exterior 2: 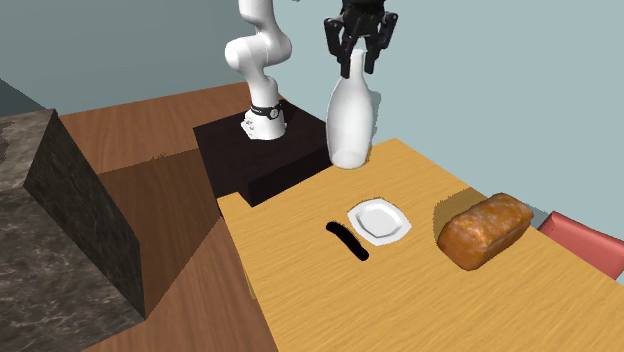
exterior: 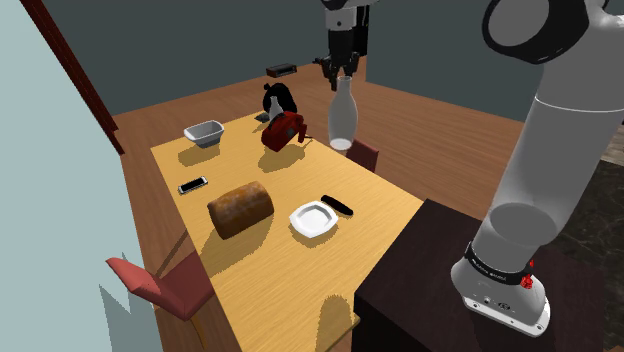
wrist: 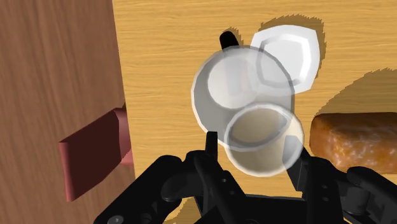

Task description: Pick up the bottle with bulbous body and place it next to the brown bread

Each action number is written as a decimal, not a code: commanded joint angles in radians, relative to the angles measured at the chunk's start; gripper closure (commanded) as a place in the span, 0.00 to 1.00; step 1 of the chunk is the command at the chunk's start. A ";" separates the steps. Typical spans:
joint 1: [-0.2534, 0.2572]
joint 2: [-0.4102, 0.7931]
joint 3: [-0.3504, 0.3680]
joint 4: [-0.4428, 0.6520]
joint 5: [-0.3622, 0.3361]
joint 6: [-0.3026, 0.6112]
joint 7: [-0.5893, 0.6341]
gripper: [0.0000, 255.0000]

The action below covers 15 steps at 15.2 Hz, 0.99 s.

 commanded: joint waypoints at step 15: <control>0.197 0.058 0.167 0.079 -0.012 -0.012 0.366 1.00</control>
